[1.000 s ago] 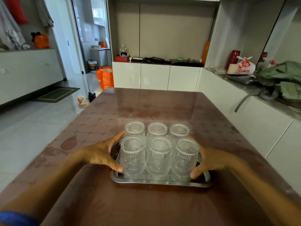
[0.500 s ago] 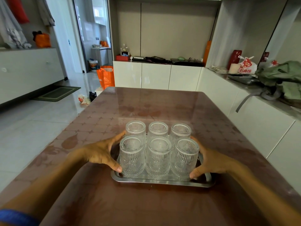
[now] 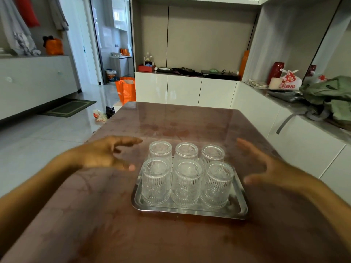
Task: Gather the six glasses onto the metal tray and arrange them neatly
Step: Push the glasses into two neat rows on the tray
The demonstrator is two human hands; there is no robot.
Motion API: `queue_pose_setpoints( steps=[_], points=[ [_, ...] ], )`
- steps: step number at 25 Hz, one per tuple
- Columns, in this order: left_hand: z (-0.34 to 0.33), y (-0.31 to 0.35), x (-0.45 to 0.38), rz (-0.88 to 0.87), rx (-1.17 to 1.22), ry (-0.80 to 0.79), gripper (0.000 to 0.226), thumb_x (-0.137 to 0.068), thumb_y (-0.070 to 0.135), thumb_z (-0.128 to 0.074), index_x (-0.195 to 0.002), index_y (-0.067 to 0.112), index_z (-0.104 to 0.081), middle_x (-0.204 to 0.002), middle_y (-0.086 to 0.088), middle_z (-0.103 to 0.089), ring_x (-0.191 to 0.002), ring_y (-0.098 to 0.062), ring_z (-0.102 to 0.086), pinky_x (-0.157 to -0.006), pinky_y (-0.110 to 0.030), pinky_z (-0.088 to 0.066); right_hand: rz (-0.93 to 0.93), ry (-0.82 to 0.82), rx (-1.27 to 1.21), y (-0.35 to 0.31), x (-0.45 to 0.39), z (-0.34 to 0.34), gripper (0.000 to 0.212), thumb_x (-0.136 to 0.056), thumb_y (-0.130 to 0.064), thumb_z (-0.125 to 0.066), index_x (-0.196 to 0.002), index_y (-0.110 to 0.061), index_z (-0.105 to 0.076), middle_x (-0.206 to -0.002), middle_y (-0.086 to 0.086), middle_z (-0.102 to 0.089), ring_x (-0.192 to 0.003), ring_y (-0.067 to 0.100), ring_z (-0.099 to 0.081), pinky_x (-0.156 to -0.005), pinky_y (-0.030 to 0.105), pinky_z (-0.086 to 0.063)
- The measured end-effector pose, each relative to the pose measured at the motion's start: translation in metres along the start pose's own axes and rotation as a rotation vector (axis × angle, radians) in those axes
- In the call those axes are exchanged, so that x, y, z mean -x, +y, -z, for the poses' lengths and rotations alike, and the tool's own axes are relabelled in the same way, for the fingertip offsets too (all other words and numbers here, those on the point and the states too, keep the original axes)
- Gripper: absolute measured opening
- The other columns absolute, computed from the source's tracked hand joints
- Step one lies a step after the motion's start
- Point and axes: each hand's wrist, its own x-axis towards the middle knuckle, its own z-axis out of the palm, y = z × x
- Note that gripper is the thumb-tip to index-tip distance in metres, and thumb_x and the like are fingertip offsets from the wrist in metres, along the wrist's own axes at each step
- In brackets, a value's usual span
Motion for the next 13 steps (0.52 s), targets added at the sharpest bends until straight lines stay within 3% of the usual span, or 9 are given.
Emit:
queue_pose_setpoints(
  steps=[3,5,7,10,13],
  points=[
    [0.012,0.029,-0.026,0.001,-0.185,-0.132,0.118,-0.051,0.063,-0.087,-0.146,0.059,-0.017,-0.158,0.027,-0.021,-0.145,-0.004,-0.020,-0.119,-0.038,-0.018,0.133,-0.106,0.111,-0.063,-0.038,0.001,0.119,-0.052,-0.076,-0.081,-0.145,-0.066,-0.007,-0.162,-0.028,-0.008,-0.146,0.003,-0.014,-0.117,0.041,-0.022],
    [-0.005,0.052,-0.046,0.070,-0.423,-0.307,0.136,-0.047,0.064,-0.088,-0.150,0.052,0.001,-0.164,0.023,-0.003,-0.152,-0.012,-0.006,-0.121,-0.042,-0.014,0.143,-0.282,0.376,-0.098,-0.070,-0.021,0.133,-0.055,-0.073,-0.081,-0.153,-0.050,0.006,-0.165,-0.018,0.005,-0.149,0.010,0.004,-0.120,0.048,-0.007],
    [-0.016,0.059,-0.061,0.148,-0.527,-0.360,0.144,-0.047,0.064,-0.087,-0.152,0.046,0.010,-0.166,0.015,0.011,-0.155,-0.019,0.005,-0.123,-0.050,-0.010,0.054,-0.400,0.499,-0.111,-0.093,-0.040,0.138,-0.060,-0.066,-0.083,-0.155,-0.038,0.014,-0.166,-0.008,0.013,-0.150,0.019,0.014,-0.119,0.052,0.003],
    [-0.012,0.055,-0.064,0.166,-0.506,-0.360,0.147,-0.043,0.066,-0.087,-0.153,0.045,0.009,-0.166,0.015,0.012,-0.155,-0.021,0.006,-0.123,-0.051,-0.010,-0.039,-0.476,0.370,-0.107,-0.103,-0.045,0.141,-0.061,-0.056,-0.088,-0.155,-0.037,0.015,-0.167,-0.006,0.011,-0.152,0.022,0.003,-0.118,0.045,-0.010],
    [-0.012,0.050,-0.066,0.133,-0.486,-0.361,0.149,-0.036,0.069,-0.086,-0.152,0.047,0.004,-0.165,0.019,0.008,-0.155,-0.021,0.003,-0.122,-0.051,-0.013,-0.003,-0.441,0.367,-0.102,-0.105,-0.044,0.140,-0.058,-0.057,-0.089,-0.154,-0.039,0.011,-0.167,-0.006,0.007,-0.152,0.023,-0.003,-0.117,0.044,-0.016]
  ],
)
